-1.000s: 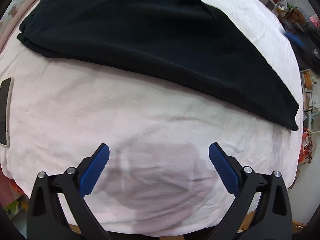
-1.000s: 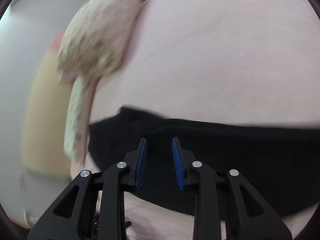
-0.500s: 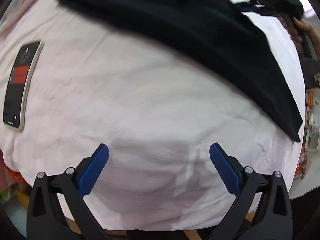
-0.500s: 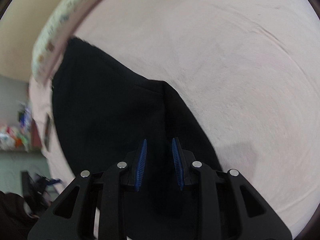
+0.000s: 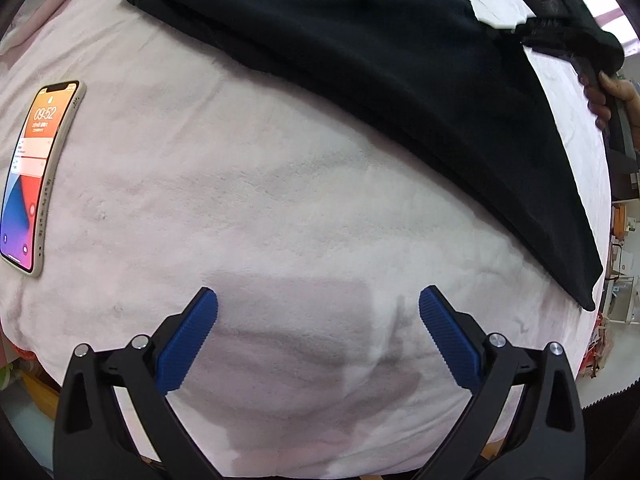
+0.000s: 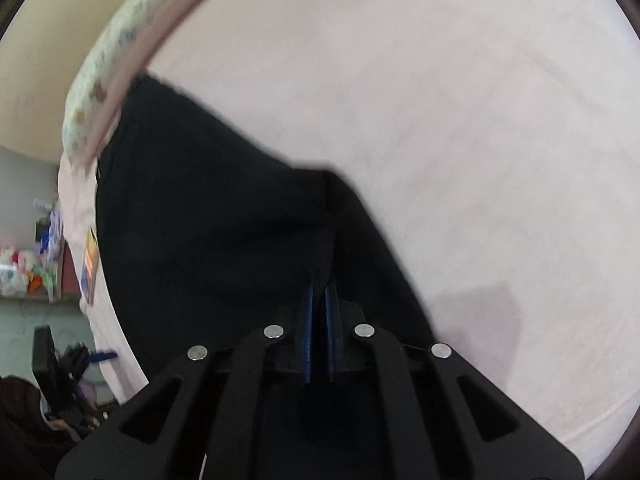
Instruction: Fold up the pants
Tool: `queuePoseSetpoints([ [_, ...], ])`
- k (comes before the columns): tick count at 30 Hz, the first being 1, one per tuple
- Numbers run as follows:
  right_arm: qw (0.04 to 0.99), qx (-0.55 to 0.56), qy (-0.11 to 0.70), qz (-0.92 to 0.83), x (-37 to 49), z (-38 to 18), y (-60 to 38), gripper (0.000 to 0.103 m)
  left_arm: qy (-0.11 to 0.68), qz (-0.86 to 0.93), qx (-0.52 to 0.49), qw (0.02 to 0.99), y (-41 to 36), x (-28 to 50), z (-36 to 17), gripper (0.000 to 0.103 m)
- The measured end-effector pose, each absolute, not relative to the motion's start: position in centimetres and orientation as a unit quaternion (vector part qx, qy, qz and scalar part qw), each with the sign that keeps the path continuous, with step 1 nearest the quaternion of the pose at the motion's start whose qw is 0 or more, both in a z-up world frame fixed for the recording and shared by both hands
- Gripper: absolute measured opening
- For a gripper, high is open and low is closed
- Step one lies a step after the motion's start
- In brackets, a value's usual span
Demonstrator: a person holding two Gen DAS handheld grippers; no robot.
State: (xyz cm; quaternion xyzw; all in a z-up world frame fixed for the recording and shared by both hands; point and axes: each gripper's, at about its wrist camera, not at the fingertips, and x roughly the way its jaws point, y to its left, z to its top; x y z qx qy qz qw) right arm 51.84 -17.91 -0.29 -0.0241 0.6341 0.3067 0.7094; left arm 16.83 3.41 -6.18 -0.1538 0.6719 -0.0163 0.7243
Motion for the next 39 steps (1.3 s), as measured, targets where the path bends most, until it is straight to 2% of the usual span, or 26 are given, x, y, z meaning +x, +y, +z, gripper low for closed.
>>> queuePoseSetpoints([
  [8,0.728,-0.037,0.639,0.245,52.2,-2.5,-17.8,0.006,0.678,-0.012,-0.155,0.719,3.0,16.7,-6.9,0.101],
  [12,0.739,0.027,0.631,0.234,52.7,-1.3,-19.2,0.009,0.675,-0.013,-0.153,0.722,3.2,16.6,-6.5,0.101],
  [13,0.742,0.035,0.627,0.235,52.7,-1.1,-19.4,0.013,0.675,-0.012,-0.154,0.722,3.1,16.6,-6.5,0.101],
  [16,0.735,0.030,0.633,0.241,52.6,-1.2,-18.8,0.015,0.675,-0.012,-0.157,0.720,3.2,16.7,-6.7,0.101],
  [18,0.729,-0.006,0.641,0.240,52.1,-2.0,-17.6,0.014,0.674,-0.015,-0.155,0.722,3.3,16.6,-6.6,0.101],
  [20,0.742,-0.028,0.628,0.231,52.0,-1.9,-17.0,0.007,0.675,-0.016,-0.152,0.722,3.6,16.4,-6.4,0.101],
  [26,0.765,0.059,0.600,0.228,52.0,0.2,-18.8,0.009,0.674,-0.013,-0.155,0.722,3.5,16.1,-6.2,0.101],
  [28,0.770,0.088,0.588,0.233,51.3,0.9,-20.1,0.018,0.670,-0.014,-0.161,0.725,3.7,16.3,-5.8,0.101],
  [31,0.757,0.124,0.595,0.239,50.6,1.3,-23.7,0.018,0.650,-0.023,-0.176,0.739,4.3,17.8,-4.7,0.101],
  [39,0.736,0.022,0.638,0.225,48.1,-0.8,-25.8,0.018,0.563,0.006,-0.155,0.812,6.9,27.0,-1.3,0.101],
])
